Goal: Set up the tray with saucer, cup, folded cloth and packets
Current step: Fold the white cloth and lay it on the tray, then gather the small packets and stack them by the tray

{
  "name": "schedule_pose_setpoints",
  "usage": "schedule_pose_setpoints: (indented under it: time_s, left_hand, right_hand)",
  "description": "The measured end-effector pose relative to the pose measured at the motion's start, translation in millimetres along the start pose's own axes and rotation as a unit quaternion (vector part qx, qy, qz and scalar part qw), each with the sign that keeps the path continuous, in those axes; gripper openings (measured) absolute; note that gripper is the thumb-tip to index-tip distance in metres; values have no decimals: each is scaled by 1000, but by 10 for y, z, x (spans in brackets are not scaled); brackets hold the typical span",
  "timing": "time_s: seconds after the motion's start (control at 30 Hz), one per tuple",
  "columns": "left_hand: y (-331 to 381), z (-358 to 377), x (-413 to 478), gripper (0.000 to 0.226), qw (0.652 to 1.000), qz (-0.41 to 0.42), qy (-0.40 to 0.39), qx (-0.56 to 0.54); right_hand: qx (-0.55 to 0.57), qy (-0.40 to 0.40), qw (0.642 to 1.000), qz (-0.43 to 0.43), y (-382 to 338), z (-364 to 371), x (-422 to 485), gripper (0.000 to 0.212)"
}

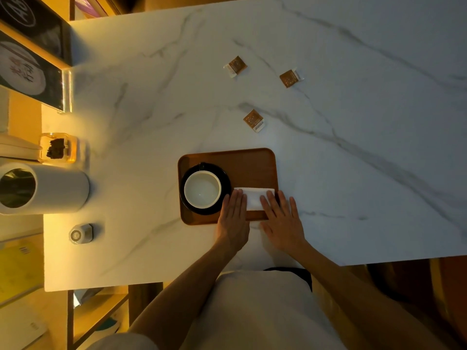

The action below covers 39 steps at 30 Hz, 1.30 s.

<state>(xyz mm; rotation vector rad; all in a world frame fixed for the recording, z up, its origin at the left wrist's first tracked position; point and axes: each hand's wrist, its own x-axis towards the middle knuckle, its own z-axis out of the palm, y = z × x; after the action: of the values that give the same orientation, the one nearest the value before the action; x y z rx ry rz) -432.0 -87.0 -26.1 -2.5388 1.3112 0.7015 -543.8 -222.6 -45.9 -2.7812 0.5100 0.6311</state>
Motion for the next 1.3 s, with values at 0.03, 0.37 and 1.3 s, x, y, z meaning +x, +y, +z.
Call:
schedule_pose_setpoints:
  time_s: [0.03, 0.37, 1.3]
  left_hand:
    - [-2, 10, -10, 75, 1000, 0, -1, 3]
    - [-104, 77, -34, 86, 999, 15, -25, 25]
    - [-597, -1535, 2238, 21, 949, -133, 68, -277]
  right_hand:
    - [0, -2, 1000, 2, -3, 2, -2, 73]
    - [-2, -4, 1000, -11, 26, -36, -10, 74]
    - [372, 102, 883, 268, 458, -1631, 2106, 15]
